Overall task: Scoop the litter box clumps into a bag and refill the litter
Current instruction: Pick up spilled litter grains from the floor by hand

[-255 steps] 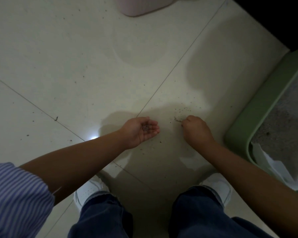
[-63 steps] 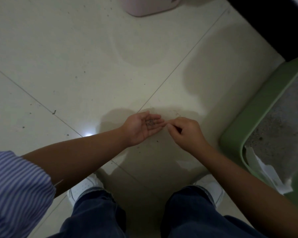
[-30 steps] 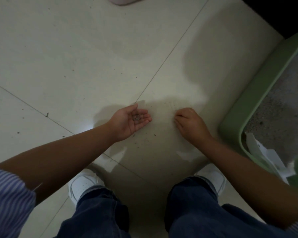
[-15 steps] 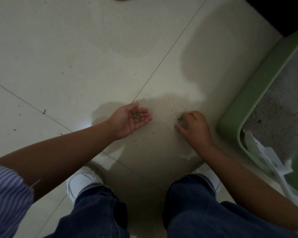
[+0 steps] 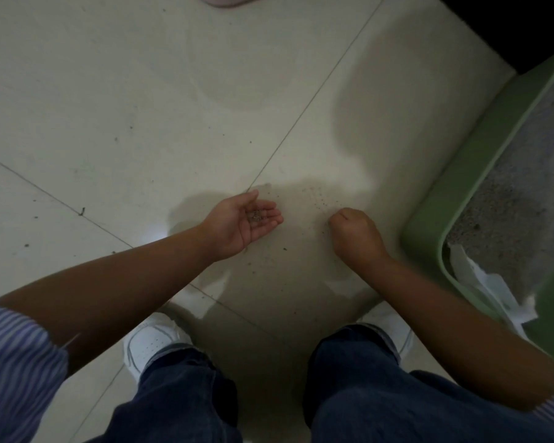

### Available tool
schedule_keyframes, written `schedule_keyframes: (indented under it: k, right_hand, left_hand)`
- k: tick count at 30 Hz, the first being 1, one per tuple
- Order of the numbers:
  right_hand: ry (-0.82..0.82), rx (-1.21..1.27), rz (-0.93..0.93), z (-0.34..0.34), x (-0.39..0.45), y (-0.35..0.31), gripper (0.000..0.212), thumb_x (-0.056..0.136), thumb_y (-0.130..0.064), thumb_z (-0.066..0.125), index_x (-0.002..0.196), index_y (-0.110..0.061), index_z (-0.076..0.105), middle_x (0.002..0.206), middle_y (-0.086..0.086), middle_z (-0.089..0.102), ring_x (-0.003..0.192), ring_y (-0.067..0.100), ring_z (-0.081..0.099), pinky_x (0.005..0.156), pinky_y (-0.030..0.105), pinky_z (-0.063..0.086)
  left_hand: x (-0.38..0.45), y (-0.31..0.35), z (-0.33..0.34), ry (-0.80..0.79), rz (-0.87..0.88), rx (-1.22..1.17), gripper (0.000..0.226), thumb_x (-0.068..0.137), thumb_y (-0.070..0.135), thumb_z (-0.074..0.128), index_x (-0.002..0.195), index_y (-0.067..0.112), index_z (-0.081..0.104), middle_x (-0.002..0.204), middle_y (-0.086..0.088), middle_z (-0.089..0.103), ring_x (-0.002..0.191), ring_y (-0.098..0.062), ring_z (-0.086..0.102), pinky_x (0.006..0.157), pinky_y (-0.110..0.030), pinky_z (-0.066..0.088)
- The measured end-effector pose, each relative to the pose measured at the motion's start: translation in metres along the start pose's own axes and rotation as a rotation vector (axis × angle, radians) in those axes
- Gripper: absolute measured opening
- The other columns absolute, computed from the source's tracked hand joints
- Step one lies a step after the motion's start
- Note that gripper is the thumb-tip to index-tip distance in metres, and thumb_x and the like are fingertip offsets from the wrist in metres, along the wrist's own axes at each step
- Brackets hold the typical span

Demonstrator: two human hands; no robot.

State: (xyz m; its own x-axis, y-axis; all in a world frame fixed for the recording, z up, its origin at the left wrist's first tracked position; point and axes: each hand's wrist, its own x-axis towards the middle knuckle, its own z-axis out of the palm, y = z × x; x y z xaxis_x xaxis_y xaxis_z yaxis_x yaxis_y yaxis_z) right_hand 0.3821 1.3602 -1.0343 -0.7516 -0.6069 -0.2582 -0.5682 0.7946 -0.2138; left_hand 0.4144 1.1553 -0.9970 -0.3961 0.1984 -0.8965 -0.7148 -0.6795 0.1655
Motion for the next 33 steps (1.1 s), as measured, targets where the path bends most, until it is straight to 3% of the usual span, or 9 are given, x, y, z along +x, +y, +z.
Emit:
schedule_keyframes:
  k: [5, 11, 13, 16, 21, 25, 28, 30, 33]
  right_hand:
    - [0.006, -0.016, -0.003, -0.008, 0.004, -0.002, 0.013, 0.029, 0.004, 0.05, 0.039, -0.004, 0.047, 0.039, 0.01, 0.048, 0.031, 0.024, 0.047, 0.033, 0.012, 0.031]
    - [-0.038, -0.029, 0.042, -0.015, 0.008, -0.007, 0.009, 0.035, 0.002, 0.053, 0.041, -0.005, 0.05, 0.04, 0.01, 0.05, 0.032, 0.026, 0.05, 0.032, 0.012, 0.032]
    - [0.047, 0.083, 0.102, -0.021, 0.01, -0.008, 0.008, 0.048, 0.003, 0.056, 0.044, -0.002, 0.052, 0.042, 0.013, 0.052, 0.036, 0.026, 0.052, 0.036, 0.023, 0.033]
    - [0.162, 0.388, 0.168, -0.04, 0.015, -0.024, 0.013, 0.069, -0.004, 0.057, 0.059, 0.003, 0.063, 0.055, 0.018, 0.061, 0.053, 0.026, 0.056, 0.056, 0.027, 0.032]
    - [0.026, 0.551, -0.009, -0.062, 0.01, -0.055, 0.022, 0.076, -0.018, 0.061, 0.075, 0.0, 0.074, 0.069, 0.011, 0.072, 0.064, 0.009, 0.057, 0.062, 0.014, 0.038]
    - [0.122, 0.428, 0.122, -0.058, 0.0, -0.029, 0.025, 0.082, -0.014, 0.057, 0.071, 0.004, 0.071, 0.071, 0.017, 0.07, 0.066, 0.027, 0.066, 0.063, 0.028, 0.049]
    - [-0.016, 0.375, 0.452, -0.043, -0.011, -0.005, 0.027, 0.086, -0.012, 0.061, 0.106, 0.004, 0.067, 0.105, 0.021, 0.065, 0.099, 0.033, 0.06, 0.088, 0.034, 0.043]
    - [-0.077, 0.315, 0.478, -0.03, -0.02, 0.003, 0.039, 0.086, -0.018, 0.062, 0.119, 0.002, 0.059, 0.117, 0.02, 0.059, 0.108, 0.031, 0.055, 0.094, 0.031, 0.038]
    - [-0.057, 0.316, 0.471, -0.018, -0.021, -0.003, 0.044, 0.084, -0.016, 0.065, 0.123, 0.002, 0.056, 0.118, 0.02, 0.056, 0.111, 0.031, 0.051, 0.089, 0.023, 0.032]
  left_hand:
    - [0.0, -0.001, 0.004, -0.004, 0.006, -0.018, 0.038, 0.098, 0.025, 0.035, 0.083, -0.003, 0.056, 0.082, -0.016, 0.059, 0.057, -0.017, 0.069, 0.057, -0.021, 0.056]
    - [0.0, -0.003, 0.007, -0.014, 0.003, -0.045, 0.044, 0.099, 0.032, 0.033, 0.082, -0.003, 0.054, 0.082, -0.017, 0.056, 0.077, -0.023, 0.059, 0.056, -0.021, 0.056]
    - [0.0, -0.003, 0.005, -0.011, -0.011, -0.041, 0.048, 0.099, 0.036, 0.031, 0.083, -0.003, 0.055, 0.083, -0.017, 0.056, 0.078, -0.023, 0.059, 0.057, -0.022, 0.056]
    - [-0.001, -0.004, 0.003, -0.011, -0.051, -0.01, 0.052, 0.1, 0.038, 0.025, 0.085, -0.003, 0.055, 0.086, -0.017, 0.058, 0.08, -0.024, 0.058, 0.071, -0.027, 0.052]
    - [-0.004, -0.008, 0.006, -0.042, -0.112, 0.044, 0.048, 0.101, 0.029, 0.022, 0.083, 0.0, 0.055, 0.073, -0.013, 0.065, 0.072, -0.019, 0.062, 0.075, -0.027, 0.049]
    - [-0.003, -0.01, 0.008, -0.044, -0.138, 0.07, 0.043, 0.101, 0.023, 0.024, 0.084, -0.003, 0.054, 0.083, -0.018, 0.059, 0.08, -0.024, 0.058, 0.092, -0.034, 0.042]
    - [-0.001, -0.009, 0.004, -0.036, -0.14, 0.077, 0.042, 0.101, 0.023, 0.026, 0.083, -0.002, 0.055, 0.067, -0.015, 0.067, 0.079, -0.023, 0.059, 0.075, -0.027, 0.055]
    - [0.0, -0.009, 0.002, -0.024, -0.13, 0.061, 0.042, 0.101, 0.022, 0.027, 0.082, -0.003, 0.056, 0.058, -0.011, 0.068, 0.079, -0.023, 0.059, 0.06, -0.023, 0.057]
    - [0.002, -0.008, 0.0, -0.008, -0.108, 0.053, 0.042, 0.101, 0.021, 0.027, 0.082, -0.003, 0.056, 0.057, -0.011, 0.068, 0.079, -0.023, 0.06, 0.057, -0.022, 0.056]
